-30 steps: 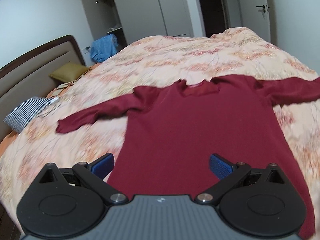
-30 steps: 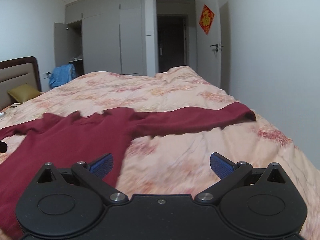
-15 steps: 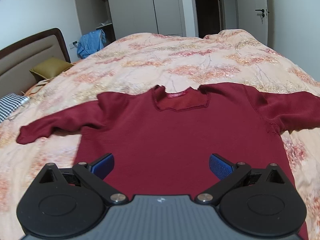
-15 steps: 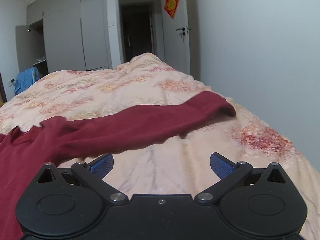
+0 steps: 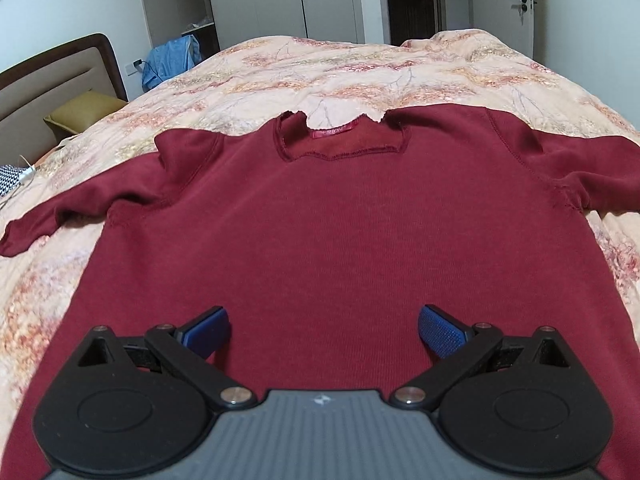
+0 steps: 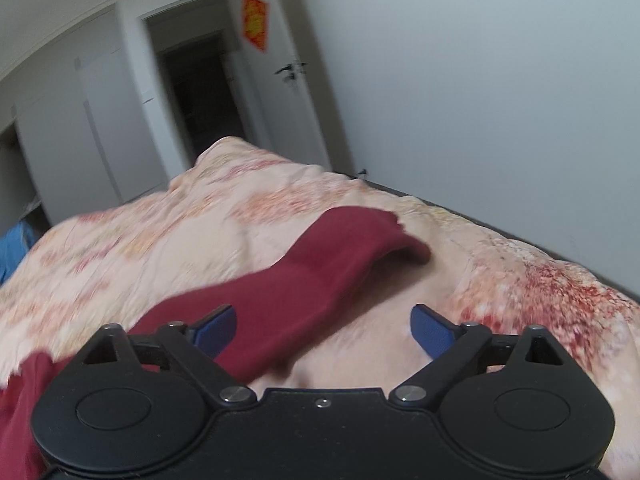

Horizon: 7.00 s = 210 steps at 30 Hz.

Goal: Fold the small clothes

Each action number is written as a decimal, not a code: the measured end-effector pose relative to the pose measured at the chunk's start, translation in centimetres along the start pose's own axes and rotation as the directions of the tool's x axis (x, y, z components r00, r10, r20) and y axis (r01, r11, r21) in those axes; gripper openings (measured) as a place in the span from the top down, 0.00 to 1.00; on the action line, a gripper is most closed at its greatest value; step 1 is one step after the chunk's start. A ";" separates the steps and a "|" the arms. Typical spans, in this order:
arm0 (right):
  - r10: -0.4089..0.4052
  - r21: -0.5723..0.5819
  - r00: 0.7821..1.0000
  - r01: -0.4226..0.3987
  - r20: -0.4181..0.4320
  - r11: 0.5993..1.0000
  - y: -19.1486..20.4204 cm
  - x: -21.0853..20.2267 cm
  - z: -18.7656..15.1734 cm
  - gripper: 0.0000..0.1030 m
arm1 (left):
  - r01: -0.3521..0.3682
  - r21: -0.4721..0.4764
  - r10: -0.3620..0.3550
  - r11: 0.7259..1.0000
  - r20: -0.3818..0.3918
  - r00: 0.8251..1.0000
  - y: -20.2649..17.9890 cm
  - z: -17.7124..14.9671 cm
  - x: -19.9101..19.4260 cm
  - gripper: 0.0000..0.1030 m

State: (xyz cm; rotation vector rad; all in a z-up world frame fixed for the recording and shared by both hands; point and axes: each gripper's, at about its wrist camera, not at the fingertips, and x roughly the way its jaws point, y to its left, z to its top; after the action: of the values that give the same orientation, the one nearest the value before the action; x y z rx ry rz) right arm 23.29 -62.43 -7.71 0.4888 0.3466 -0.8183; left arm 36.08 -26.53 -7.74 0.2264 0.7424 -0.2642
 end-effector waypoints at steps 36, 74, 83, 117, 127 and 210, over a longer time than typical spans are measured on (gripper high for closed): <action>0.491 -0.771 0.865 -0.241 0.106 0.590 31.8 -9.2 0.1 0.96 | -0.124 -0.178 0.141 0.976 0.082 0.987 13.4 6.5 -6.5 0.00; 0.424 -0.609 0.855 -0.513 -0.300 0.604 27.1 -8.3 -9.0 0.01 | -0.003 -0.246 0.027 0.969 0.093 0.995 12.1 5.5 3.7 0.00; 0.316 -0.217 0.901 -0.386 -0.296 0.897 22.0 2.9 -4.7 0.21 | -0.034 -0.271 0.046 0.962 0.041 0.998 11.7 3.6 6.8 0.00; 0.201 -0.695 0.971 -0.234 -0.131 0.679 19.2 -5.6 -11.1 0.35 | -0.031 -0.263 0.061 0.964 0.106 0.992 11.1 1.3 7.1 0.00; 0.182 -0.648 0.979 -0.197 -0.091 0.736 20.3 -4.1 -12.8 0.94 | -0.033 -0.260 0.064 0.965 0.110 0.992 11.0 1.2 7.2 0.00; 0.434 -0.507 0.868 -0.494 -0.240 0.706 21.7 -20.7 -16.3 0.01 | 0.192 0.083 -0.209 0.978 0.430 0.878 12.8 14.1 -2.0 0.98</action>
State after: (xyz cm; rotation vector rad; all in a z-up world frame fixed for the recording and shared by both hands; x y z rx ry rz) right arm 24.85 -28.44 -5.43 0.0506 0.5112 -0.1651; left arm 47.61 -18.29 5.15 0.1178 0.3110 -0.5094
